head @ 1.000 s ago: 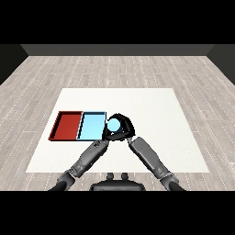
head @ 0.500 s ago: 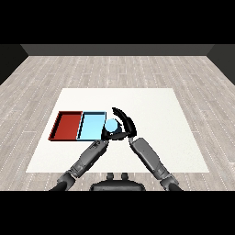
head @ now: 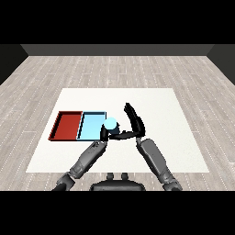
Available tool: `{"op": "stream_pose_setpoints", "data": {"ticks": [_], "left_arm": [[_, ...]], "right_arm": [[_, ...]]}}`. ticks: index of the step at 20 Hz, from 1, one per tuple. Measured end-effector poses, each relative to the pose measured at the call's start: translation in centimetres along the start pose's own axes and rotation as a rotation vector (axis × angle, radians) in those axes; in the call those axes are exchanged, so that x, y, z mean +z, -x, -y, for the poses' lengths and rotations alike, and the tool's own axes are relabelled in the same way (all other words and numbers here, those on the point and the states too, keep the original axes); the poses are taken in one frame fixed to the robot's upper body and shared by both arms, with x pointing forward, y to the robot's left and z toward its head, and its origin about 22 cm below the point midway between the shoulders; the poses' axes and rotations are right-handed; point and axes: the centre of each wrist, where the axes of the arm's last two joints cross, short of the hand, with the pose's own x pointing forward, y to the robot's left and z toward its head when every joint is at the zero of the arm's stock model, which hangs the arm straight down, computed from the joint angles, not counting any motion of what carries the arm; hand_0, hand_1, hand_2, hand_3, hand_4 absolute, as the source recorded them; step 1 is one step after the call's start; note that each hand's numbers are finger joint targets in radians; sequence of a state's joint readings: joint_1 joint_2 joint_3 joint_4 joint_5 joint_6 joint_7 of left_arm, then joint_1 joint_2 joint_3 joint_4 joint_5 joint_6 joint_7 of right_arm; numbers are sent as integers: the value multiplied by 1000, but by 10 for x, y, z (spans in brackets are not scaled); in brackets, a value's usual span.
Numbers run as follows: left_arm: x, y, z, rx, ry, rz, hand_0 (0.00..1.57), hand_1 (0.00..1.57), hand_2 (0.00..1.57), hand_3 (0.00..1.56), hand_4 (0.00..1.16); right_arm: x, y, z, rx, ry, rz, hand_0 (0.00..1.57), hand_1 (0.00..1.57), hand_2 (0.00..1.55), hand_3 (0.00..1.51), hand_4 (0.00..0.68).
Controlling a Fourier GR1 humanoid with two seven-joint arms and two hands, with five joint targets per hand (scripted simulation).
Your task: Pick the blue can and put it in the blue box
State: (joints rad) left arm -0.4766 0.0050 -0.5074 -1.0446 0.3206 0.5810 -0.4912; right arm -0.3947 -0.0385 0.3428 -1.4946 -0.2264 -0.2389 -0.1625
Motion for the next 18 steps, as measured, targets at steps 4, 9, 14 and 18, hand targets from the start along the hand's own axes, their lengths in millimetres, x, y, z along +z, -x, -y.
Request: {"op": "stream_pose_setpoints", "data": {"ticks": [4,9,14,18], "left_arm": [[-7,0,-20,-56,-27,-1,1571,1571,1571,1470,1131],[-29,3,-55,-144,-100,-12,1571,1571,1565,1486,1138],[-55,5,-106,-251,-195,-92,1557,1557,1540,1467,1103],[-58,18,-144,-345,-232,-195,1571,1571,1558,1484,1075]], "right_arm": [[12,-10,25,-18,-1,32,0,0,0,0,0],[33,-33,52,-11,55,104,0,0,0,0,0],[49,-41,73,11,126,131,0,0,0,0,0],[55,-38,87,-1,156,129,0,0,0,0,0]]}}
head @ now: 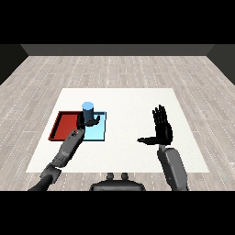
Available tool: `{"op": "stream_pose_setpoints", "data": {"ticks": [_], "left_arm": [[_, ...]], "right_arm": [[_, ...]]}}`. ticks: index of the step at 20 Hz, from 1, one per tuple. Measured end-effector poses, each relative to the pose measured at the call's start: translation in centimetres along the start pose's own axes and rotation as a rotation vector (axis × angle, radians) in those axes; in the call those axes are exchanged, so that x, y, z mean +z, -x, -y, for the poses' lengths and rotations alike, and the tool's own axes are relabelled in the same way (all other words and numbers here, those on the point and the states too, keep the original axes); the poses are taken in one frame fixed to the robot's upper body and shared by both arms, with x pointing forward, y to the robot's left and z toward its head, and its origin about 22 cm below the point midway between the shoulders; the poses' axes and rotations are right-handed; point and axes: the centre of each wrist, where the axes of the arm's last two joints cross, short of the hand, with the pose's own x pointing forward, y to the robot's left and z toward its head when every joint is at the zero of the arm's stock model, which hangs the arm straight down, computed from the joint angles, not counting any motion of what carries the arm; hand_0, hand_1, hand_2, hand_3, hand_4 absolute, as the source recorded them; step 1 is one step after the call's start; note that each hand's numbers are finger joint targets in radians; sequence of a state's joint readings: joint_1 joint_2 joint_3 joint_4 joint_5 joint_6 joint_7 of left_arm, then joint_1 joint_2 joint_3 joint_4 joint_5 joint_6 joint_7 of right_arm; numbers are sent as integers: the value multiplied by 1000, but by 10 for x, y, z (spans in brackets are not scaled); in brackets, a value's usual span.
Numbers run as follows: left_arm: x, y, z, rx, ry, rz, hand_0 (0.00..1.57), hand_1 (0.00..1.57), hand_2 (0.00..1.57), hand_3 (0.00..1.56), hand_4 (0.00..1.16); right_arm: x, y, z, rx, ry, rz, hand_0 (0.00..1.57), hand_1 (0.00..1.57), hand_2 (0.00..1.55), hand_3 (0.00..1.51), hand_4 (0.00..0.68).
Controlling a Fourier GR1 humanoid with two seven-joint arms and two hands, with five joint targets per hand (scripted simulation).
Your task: Pick the blue can and put it in the blue box
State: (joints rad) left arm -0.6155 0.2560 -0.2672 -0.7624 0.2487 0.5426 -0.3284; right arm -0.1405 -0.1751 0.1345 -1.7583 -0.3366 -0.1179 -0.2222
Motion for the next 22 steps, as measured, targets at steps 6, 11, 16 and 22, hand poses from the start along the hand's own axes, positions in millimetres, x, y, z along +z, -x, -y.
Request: {"op": "stream_pose_setpoints", "data": {"ticks": [6,11,16,22], "left_arm": [[-19,21,-14,-131,27,-145,1571,1571,1571,1483,1031],[-12,39,0,-210,54,-266,1571,1571,1545,1443,964],[5,57,8,-214,35,-387,865,865,943,980,808],[10,67,0,-192,32,-512,0,0,0,0,0]], "right_arm": [[-1,7,9,-28,25,-10,0,0,0,0,0],[-5,26,9,-46,45,-28,0,0,0,0,0],[-7,33,18,-31,71,-46,0,0,0,0,0],[-6,31,27,-62,85,-42,0,0,0,0,0]]}}
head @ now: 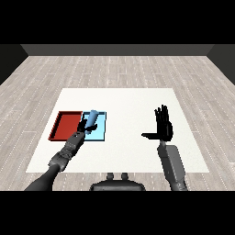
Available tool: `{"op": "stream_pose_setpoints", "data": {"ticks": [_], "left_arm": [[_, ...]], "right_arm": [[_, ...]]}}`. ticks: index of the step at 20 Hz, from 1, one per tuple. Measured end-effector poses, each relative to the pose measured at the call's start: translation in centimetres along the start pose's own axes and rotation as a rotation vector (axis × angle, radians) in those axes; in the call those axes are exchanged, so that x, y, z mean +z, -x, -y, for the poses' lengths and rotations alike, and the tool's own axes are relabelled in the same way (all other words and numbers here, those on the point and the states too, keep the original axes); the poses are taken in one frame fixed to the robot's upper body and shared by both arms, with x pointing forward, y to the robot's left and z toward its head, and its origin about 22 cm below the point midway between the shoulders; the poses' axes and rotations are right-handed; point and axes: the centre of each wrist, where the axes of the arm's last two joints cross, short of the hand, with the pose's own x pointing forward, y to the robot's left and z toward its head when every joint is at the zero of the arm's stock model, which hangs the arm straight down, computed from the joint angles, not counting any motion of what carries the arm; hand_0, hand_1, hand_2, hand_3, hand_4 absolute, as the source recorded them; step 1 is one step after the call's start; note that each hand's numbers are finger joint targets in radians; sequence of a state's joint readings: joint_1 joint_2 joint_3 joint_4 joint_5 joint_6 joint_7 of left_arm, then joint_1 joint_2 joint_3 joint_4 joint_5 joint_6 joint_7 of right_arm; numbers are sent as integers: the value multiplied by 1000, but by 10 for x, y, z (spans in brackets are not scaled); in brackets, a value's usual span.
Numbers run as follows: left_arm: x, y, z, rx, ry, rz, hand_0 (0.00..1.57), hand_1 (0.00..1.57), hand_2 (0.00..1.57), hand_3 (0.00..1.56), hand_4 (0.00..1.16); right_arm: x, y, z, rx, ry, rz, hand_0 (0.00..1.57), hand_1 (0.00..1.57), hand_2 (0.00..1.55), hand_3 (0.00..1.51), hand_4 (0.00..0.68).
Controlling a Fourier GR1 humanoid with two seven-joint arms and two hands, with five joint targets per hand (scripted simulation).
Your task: Pick the blue can and put it in the blue box
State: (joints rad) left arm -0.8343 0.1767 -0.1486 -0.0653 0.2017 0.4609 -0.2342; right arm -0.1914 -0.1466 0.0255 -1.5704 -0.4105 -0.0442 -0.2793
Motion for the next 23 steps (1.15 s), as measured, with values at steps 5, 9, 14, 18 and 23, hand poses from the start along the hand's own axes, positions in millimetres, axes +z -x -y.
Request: {"op": "stream_pose_setpoints", "data": {"ticks": [5,9,14,18,23], "left_arm": [[0,-1,2,-72,-59,-14,0,0,0,0,0],[-2,-11,3,-37,-127,16,0,0,0,0,0],[-4,-35,3,121,-184,240,0,0,0,0,0],[-2,-74,7,277,-86,549,0,0,0,0,0],[13,-83,15,463,155,768,0,0,0,0,0]], "right_arm": [[0,-7,0,-1,-16,17,0,0,0,0,0],[2,-7,-6,13,-26,24,0,0,0,0,0],[-1,-9,-9,21,-38,25,0,0,0,0,0],[2,-8,-8,43,-58,11,0,0,0,0,0],[14,3,3,73,-70,-33,0,0,0,0,0]]}}
